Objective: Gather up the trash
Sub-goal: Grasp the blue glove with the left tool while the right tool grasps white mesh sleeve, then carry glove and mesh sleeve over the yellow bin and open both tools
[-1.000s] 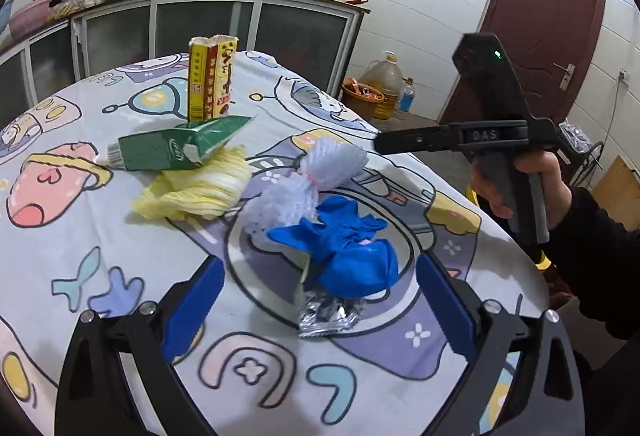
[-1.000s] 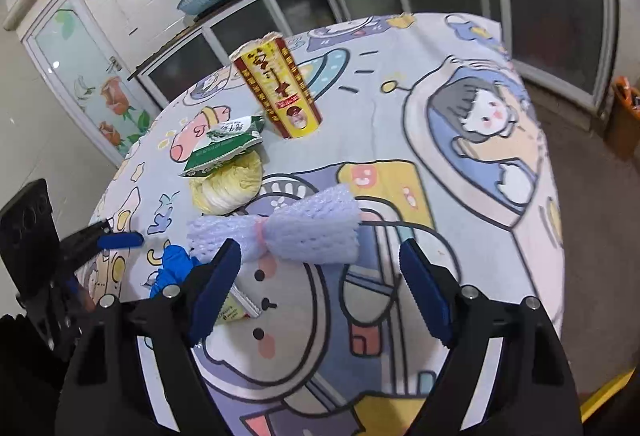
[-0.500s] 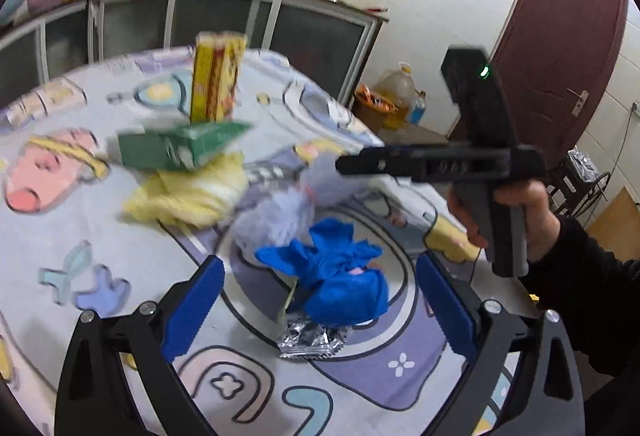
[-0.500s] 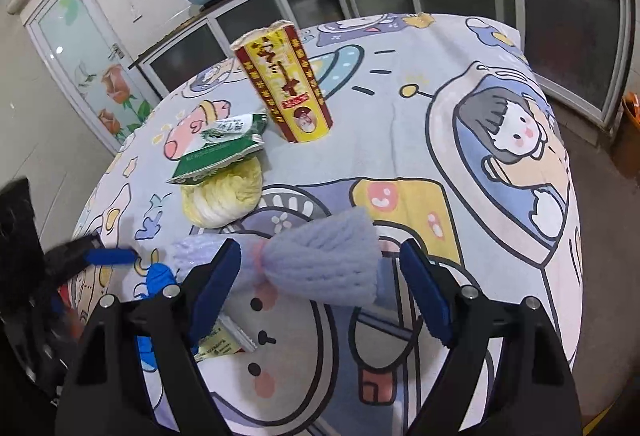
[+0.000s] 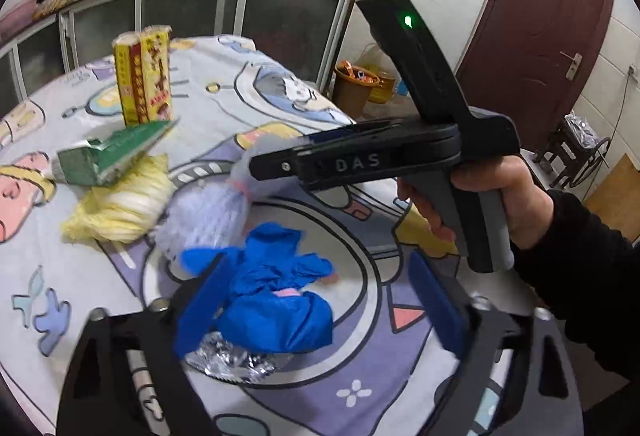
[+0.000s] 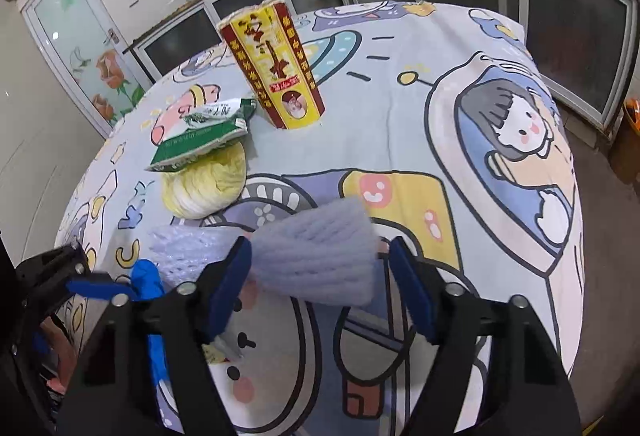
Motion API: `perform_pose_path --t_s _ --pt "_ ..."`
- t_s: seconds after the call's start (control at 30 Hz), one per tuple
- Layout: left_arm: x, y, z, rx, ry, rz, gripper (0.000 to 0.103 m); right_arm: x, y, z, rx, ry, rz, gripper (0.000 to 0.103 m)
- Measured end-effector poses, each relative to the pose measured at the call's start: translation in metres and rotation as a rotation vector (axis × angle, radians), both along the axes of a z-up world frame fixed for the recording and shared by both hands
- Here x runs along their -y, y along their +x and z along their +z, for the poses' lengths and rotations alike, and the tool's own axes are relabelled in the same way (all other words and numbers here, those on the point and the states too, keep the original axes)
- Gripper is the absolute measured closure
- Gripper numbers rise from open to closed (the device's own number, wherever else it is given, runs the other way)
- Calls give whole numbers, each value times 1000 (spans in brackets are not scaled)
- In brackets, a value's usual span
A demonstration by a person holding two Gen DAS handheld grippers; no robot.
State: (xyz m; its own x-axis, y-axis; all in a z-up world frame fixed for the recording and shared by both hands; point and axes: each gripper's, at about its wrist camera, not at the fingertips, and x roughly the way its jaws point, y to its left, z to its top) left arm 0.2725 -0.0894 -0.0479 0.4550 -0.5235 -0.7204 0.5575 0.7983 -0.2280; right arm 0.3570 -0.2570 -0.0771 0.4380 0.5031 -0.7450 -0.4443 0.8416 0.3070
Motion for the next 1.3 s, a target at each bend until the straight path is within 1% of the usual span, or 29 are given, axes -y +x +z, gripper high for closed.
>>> perform_pose_path --t_s 0.03,0.07,0.1,0.13,0.17,0.2,0.23,0.27,0.33,0.57,0.77,0.87,1.07,1.3 --pt "1 1 -3 -5 14 10 32 -1 0 -1 -3 -6 -1 47" --pt "2 2 -6 -8 21 13 45 -2 0 -2 -4 -10 0 51" --pt "2 4 -10 -18 27 16 52 -3 -1 -3 -5 -13 1 55" --pt "2 6 -13 -27 31 24 61 -4 -2 -3 -5 -22 1 62" --pt "0 7 -16 -35 35 35 72 -4 -3 -3 0 -27 -5 66" --pt "-1 8 -17 -35 41 44 77 -4 -4 -2 3 -27 -8 75" --pt "-3 9 -19 -38 38 46 83 -3 -6 0 7 -20 -14 85" --pt "-7 8 -18 -42 21 50 86 -2 -7 2 11 -11 -14 89" --pt "-13 4 -13 -29 8 60 88 -3 -11 8 23 -7 -7 91" --pt "-44 -18 17 6 -70 75 88 4 -28 38 61 52 -31 92" --pt "-95 -38 49 53 -155 155 88 13 -48 66 117 73 -60 92" --pt "-115 -47 61 85 -158 207 88 18 -60 78 139 76 -75 92" --pt "-144 -70 70 103 -154 263 88 35 -85 95 174 79 -112 92" --pt "-154 -92 72 110 -149 289 88 63 -112 99 176 77 -174 92"
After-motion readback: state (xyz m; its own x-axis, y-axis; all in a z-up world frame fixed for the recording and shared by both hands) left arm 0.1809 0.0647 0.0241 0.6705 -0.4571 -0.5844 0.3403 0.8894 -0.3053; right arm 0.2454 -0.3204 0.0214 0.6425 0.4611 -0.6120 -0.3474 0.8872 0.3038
